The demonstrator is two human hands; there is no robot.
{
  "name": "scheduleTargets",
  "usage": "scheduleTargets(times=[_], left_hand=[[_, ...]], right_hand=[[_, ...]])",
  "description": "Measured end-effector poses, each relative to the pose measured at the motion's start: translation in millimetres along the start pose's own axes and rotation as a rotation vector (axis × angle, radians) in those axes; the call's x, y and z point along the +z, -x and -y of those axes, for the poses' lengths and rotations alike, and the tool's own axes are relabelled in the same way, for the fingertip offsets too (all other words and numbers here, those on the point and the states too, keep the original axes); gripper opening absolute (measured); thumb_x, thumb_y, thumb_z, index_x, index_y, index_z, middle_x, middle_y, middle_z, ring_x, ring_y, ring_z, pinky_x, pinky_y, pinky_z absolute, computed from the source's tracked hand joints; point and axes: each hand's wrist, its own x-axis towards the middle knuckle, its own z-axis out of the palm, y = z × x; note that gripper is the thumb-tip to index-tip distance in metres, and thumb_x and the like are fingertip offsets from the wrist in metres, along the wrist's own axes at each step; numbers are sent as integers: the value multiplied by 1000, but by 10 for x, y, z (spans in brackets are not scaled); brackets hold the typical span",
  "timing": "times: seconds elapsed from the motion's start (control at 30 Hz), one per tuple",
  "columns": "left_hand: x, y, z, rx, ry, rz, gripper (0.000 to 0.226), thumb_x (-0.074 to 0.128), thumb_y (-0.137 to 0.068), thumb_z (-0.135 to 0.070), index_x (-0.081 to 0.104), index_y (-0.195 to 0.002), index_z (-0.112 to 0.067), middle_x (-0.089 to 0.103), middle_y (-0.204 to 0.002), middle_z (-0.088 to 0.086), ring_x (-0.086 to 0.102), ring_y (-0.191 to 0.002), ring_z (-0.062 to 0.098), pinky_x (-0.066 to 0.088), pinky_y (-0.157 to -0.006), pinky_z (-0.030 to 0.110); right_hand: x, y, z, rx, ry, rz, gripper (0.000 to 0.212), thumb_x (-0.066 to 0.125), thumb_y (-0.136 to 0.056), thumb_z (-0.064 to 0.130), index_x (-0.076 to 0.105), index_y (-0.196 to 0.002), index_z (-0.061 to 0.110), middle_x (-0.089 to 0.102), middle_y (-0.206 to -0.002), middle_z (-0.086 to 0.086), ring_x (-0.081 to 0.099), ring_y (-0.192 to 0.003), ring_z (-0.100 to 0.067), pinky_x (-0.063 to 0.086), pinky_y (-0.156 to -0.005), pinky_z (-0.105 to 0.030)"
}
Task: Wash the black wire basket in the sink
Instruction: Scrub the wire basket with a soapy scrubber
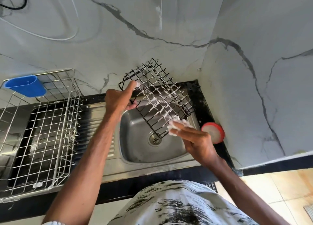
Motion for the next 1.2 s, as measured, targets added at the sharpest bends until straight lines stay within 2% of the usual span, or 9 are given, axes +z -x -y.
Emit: scheduleTargets(times=[0.1, 0.27, 0.37, 0.57, 0.63, 0.77, 0.97, 1.07, 1.2], left_hand=[[60, 34, 25, 21, -21, 39, 41, 78, -86, -50, 71, -83, -10, 77, -78, 15, 75, -55, 18, 60, -50, 23], [154, 106, 76, 44, -4, 91, 31, 77, -89, -46, 74, -91, -16, 75, -78, 15, 73, -53, 13, 56, -47, 20], [192, 122, 100, 21, 11, 90, 31, 79, -87, -47, 75, -89, -16, 76, -86, 25, 76, -64, 23, 58, -49, 22], [144, 104, 154, -24, 29, 119, 62, 80, -85, -47, 69, -95, 13, 72, -102, 37, 78, -76, 36, 59, -48, 26], [145, 134, 130, -32, 11, 110, 55, 82, -81, -48, 69, -83, 5, 72, -99, 36, 79, -78, 35, 59, -49, 26], [167, 137, 88, -26, 7, 86, 43, 81, -77, -51, 71, -78, -10, 72, -91, 35, 78, -82, 38, 59, -49, 24], [208, 73, 118, -69, 26, 81, 51, 79, -86, -50, 69, -90, 0, 74, -92, 29, 78, -69, 31, 60, -50, 27], [228, 98, 117, -70, 3, 103, 55, 80, -85, -50, 69, -97, 3, 75, -86, 28, 78, -66, 29, 59, -47, 26], [216, 104, 125, -57, 8, 119, 62, 83, -82, -46, 70, -102, 11, 75, -88, 29, 79, -72, 30, 60, -51, 28]], right_hand=[[-51, -190, -97, 93, -14, -104, 51, 59, -85, -24, 72, -122, 10, 65, -133, -5, 59, -129, -15, 53, -103, -44], [13, -407, -191, 294, 51, -302, 52, 55, -81, -24, 73, -119, 7, 65, -130, -3, 62, -123, -9, 61, -86, -28], [160, -505, -63, 216, 91, -266, 51, 54, -83, -22, 75, -116, 10, 64, -132, 0, 60, -125, -7, 61, -84, -25], [200, -473, -31, -23, 131, -127, 50, 55, -84, -21, 77, -112, 14, 69, -129, -3, 66, -120, -15, 64, -65, -26], [62, -495, -266, 85, 133, -200, 51, 48, -85, -22, 75, -114, 9, 70, -126, -7, 64, -123, -13, 64, -69, -27], [-138, -591, -544, 329, 147, -310, 52, 47, -84, -21, 76, -116, 9, 67, -129, -10, 63, -123, -14, 56, -99, -33], [166, -564, -6, 76, 120, -204, 48, 57, -82, -18, 78, -109, 16, 70, -126, -5, 73, -103, -14, 59, -72, -12], [262, -529, 77, -43, 100, -80, 54, 57, -78, -22, 78, -110, 16, 69, -129, -3, 69, -114, -14, 64, -69, -28], [17, -658, -262, 134, 107, -234, 49, 51, -83, -17, 77, -113, 12, 70, -126, -9, 68, -116, -17, 63, -74, -27]])
